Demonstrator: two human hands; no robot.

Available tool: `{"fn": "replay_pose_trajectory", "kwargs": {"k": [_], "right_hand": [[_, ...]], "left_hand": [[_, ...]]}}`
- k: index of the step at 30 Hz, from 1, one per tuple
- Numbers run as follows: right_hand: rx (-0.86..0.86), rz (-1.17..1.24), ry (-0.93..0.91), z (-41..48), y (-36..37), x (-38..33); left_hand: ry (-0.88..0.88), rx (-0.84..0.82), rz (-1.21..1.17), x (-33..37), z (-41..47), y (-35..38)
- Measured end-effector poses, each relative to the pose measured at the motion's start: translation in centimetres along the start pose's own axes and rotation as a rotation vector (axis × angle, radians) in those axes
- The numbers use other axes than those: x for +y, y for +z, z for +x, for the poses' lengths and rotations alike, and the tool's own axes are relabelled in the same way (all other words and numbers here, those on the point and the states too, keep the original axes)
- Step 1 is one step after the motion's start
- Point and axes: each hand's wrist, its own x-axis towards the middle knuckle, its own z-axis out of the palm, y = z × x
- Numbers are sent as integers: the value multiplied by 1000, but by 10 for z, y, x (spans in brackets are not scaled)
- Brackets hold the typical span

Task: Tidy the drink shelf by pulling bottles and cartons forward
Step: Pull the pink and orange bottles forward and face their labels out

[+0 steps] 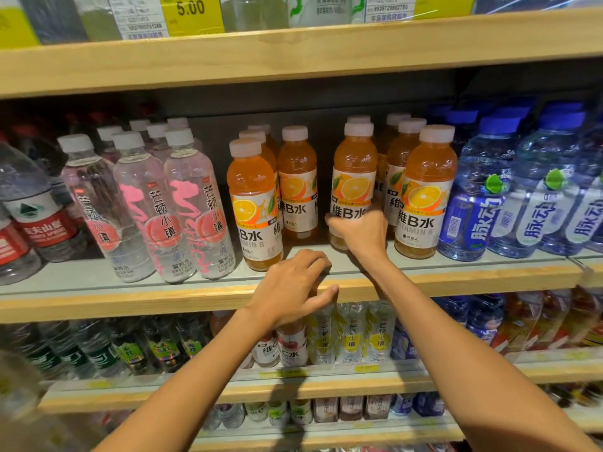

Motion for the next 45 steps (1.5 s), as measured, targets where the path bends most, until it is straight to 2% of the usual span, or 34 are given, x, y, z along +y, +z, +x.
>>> {"fn": "replay_pose_trajectory", "kwargs": {"k": [2,4,6,8,9,11,14,19,21,24,26,28,31,35,37,39,41,43,45], "right_hand": [[-85,8,35,-3,-12,-4],[-146,36,54,-8,-26,-7],[-226,78,50,-18,-41,-12],[-321,110,29,-32,-52,-16],[-362,132,33,-40,-55,-18],[-427,184,58,-58,-56,-24],[-470,190,119,-81,-52,-35],[-410,104,78,-100,-49,-41],[-471,211,81,-101,-53,-38],[-711,605,240,-99,-66,-29],[-944,861,416,-101,-71,-24],[-1141,1056,493,-106,-70,-23],[-1241,1233,530,-111,-63,-28],[-1222,1228,554,-110,-60,-34],[-1177,1172,529,-109,-60,-32],[-1095,1099,492,-110,-61,-32],[-961,997,448,-109,-62,-32],[-805,842,405,-107,-64,-32],[-647,644,349,-104,-66,-33]], "left_hand": [[-120,6,-140,1,-1,-3],[-246,104,-348,3,0,-9],[-400,231,-651,8,8,-20],[-545,295,-1064,15,21,-35],[-585,307,-1238,18,28,-44],[-602,304,-1423,27,42,-61],[-604,329,-1503,43,52,-76],[-700,428,-1441,54,55,-81],[-730,461,-1462,54,55,-83],[-720,375,-1707,46,54,-88],[-636,221,-1967,38,53,-92],[-516,77,-2162,31,54,-94],[-330,-74,-2361,29,58,-91],[-194,-179,-2427,28,60,-81],[-190,-167,-2439,26,59,-76],[-253,-98,-2352,25,58,-74],[-382,25,-2115,24,55,-73],[-537,199,-1763,24,52,-72],[-607,368,-1500,25,48,-74]]}}
